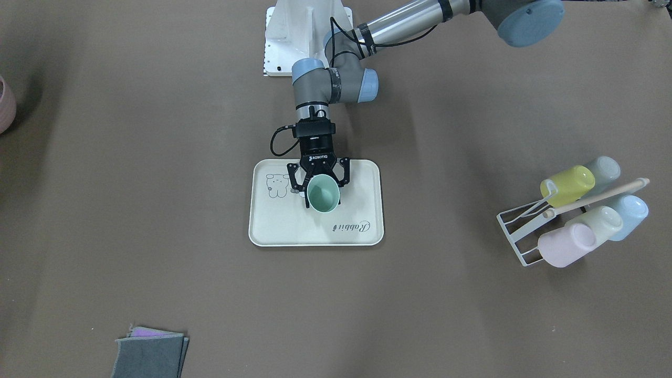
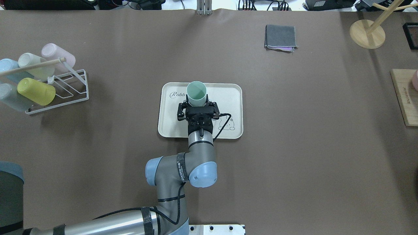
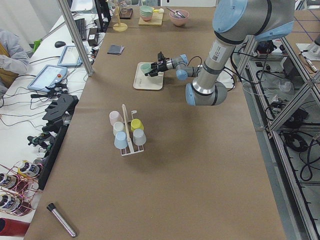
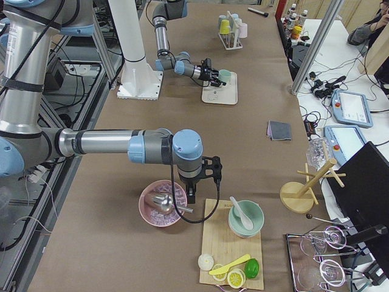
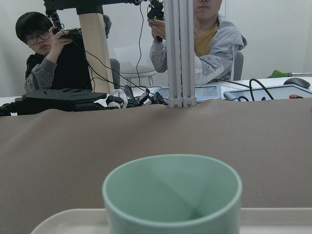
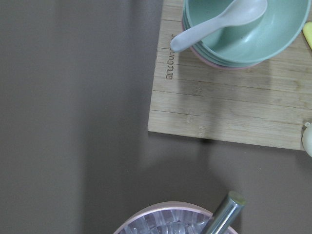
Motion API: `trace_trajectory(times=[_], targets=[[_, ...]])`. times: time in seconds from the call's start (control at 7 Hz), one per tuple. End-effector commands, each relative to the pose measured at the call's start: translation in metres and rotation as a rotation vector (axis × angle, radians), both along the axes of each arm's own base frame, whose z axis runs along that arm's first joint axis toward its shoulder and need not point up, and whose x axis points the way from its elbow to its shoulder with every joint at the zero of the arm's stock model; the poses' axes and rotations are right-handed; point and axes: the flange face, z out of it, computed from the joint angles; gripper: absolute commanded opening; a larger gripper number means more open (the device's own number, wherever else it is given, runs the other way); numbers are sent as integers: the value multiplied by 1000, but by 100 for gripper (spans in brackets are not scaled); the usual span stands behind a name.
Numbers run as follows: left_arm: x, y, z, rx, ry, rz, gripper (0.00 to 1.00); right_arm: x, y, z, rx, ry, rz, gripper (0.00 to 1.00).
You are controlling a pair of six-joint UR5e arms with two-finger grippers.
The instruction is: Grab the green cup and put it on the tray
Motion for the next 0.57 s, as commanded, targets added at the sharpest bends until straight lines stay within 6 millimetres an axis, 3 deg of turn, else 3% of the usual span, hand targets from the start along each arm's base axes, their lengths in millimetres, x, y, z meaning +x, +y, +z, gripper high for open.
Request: trace_trajectory(times=[0.0, 0.43], targets=[[5, 3, 8, -1, 1, -17, 27, 0, 0, 0, 0, 0, 0, 100], [7, 6, 8, 1, -11, -18, 29, -1, -1, 0, 1, 0, -2, 100]])
